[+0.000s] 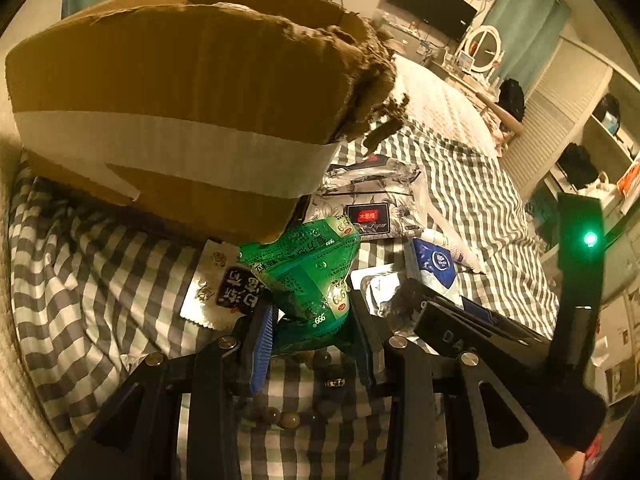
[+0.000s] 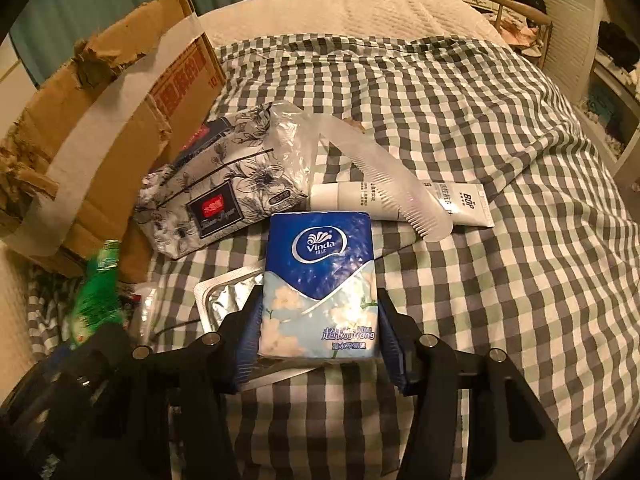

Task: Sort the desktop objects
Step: 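Grasp the green snack bag with the left tool while the right tool grasps the blue tissue pack, then carry the green bag and tissue pack into the box and release both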

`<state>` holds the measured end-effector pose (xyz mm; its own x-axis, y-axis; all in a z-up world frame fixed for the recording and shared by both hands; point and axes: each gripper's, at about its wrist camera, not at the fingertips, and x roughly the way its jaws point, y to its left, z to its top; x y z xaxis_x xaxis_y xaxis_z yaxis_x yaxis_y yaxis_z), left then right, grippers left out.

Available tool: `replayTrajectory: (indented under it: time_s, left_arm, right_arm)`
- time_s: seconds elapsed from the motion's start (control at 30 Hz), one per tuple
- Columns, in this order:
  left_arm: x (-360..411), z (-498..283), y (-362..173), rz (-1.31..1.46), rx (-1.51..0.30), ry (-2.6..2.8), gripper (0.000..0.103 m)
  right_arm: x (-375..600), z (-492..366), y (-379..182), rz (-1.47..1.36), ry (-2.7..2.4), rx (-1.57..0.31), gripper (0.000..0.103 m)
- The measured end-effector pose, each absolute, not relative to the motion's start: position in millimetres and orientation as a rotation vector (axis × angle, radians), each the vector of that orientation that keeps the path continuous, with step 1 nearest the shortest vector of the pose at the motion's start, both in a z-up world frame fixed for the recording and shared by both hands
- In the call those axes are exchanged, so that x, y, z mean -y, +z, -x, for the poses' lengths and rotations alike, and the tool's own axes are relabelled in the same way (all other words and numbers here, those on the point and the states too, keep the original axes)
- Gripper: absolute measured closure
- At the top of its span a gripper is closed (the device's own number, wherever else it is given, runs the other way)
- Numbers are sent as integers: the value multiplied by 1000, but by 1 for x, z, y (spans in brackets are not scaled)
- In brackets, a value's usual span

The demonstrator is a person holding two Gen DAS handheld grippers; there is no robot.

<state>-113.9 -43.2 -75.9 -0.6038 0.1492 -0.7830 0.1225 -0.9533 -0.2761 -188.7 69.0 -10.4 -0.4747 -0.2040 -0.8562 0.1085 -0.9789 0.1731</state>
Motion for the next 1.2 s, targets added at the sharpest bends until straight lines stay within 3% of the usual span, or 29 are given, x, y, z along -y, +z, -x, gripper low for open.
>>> replayTrajectory:
  time_s: [0.27, 0.67, 0.97, 1.2]
  left_arm:
    - [34, 114, -76, 1380, 397, 2783, 68]
    - [13, 85, -47, 1211, 321, 2682, 67]
    - [38, 58, -19, 1115, 482, 2695, 67]
    - [63, 54, 22, 1000, 479, 2747, 67]
  right_arm:
    - [-85, 154, 9, -1533, -2464, 308, 52]
    - [-106, 105, 78, -1414, -2555, 291, 52]
    - [-94, 89, 118, -1329, -2544, 248, 52]
    - [-63, 87, 155, -1200, -2514, 222, 52]
